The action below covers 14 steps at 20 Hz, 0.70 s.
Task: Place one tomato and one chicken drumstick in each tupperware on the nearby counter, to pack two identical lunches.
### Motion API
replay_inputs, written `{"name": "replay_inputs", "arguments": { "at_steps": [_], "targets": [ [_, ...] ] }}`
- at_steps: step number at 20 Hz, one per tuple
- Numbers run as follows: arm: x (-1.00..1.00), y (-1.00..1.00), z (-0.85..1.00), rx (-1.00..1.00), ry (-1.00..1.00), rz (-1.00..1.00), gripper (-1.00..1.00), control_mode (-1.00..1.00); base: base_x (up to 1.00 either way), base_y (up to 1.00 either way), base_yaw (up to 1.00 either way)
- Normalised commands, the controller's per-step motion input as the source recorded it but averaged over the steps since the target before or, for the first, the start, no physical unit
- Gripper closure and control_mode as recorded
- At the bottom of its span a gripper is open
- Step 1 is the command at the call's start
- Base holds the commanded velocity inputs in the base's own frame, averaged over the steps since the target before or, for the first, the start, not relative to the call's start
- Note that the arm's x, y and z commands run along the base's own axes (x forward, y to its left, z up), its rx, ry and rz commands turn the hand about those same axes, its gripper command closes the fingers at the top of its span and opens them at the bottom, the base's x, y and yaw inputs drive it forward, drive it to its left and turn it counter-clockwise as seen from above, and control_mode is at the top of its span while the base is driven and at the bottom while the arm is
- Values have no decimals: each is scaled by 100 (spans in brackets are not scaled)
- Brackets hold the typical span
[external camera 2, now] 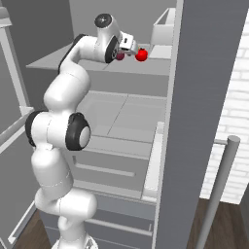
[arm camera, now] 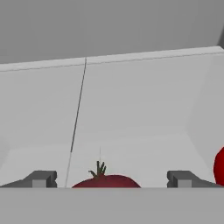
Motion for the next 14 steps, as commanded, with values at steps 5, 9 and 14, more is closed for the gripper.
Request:
{"name": "replay_inputs", "arguments": {
  "at_steps": [5,9,14],
  "targets": [
    [-16,0,-72,0,2,0,100,-100,0,0,0],
    [3,0,-75,1,0,0,100,-100,0,0,0],
    [-24,-2,-15,1,-26,0,100,-100,0,0,0]
  ]
}}
